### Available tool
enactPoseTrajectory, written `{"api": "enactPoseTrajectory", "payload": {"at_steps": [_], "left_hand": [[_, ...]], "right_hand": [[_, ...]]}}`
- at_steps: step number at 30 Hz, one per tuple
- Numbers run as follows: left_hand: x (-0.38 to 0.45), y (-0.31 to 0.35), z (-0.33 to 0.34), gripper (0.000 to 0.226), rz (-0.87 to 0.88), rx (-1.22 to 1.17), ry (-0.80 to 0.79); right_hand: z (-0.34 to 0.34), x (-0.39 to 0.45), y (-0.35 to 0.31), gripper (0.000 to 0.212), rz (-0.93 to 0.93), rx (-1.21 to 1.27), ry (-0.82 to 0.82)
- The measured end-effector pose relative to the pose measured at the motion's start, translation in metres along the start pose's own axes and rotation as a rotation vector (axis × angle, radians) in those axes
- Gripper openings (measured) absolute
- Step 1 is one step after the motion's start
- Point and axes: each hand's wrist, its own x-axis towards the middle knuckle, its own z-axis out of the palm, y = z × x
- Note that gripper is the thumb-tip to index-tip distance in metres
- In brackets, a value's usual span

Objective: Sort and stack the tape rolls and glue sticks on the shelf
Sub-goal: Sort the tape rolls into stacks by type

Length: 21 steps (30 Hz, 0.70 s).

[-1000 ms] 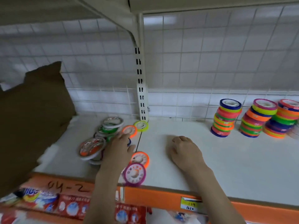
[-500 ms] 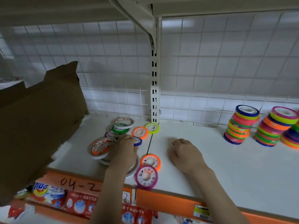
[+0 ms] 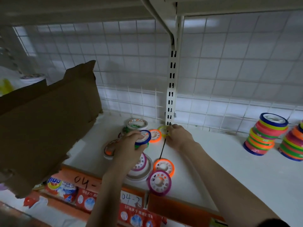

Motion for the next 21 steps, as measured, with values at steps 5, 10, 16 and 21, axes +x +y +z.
{"api": "enactPoseTrajectory", "payload": {"at_steps": [5, 10, 16, 21], "left_hand": [[0.001, -0.003, 0.007, 0.033, 0.037, 0.027, 0.005], [0.009, 0.000, 0.015, 0.031, 0.101, 0.016, 0.042], [0.021, 0.022, 0.044, 0.027, 0.154, -0.078, 0.038], [0.023, 0.046, 0.077, 0.027, 0.249, -0.085, -0.035]], "right_hand": [[0.010, 0.000, 0.004, 0.045, -0.033, -0.011, -0.026], [0.008, -0.015, 0.014, 0.037, 0.002, 0.059, -0.001], [-0.006, -0.064, 0.051, 0.029, 0.071, 0.200, 0.196], [-0.016, -0.101, 0.094, 0.031, 0.218, 0.159, 0.259]]}}
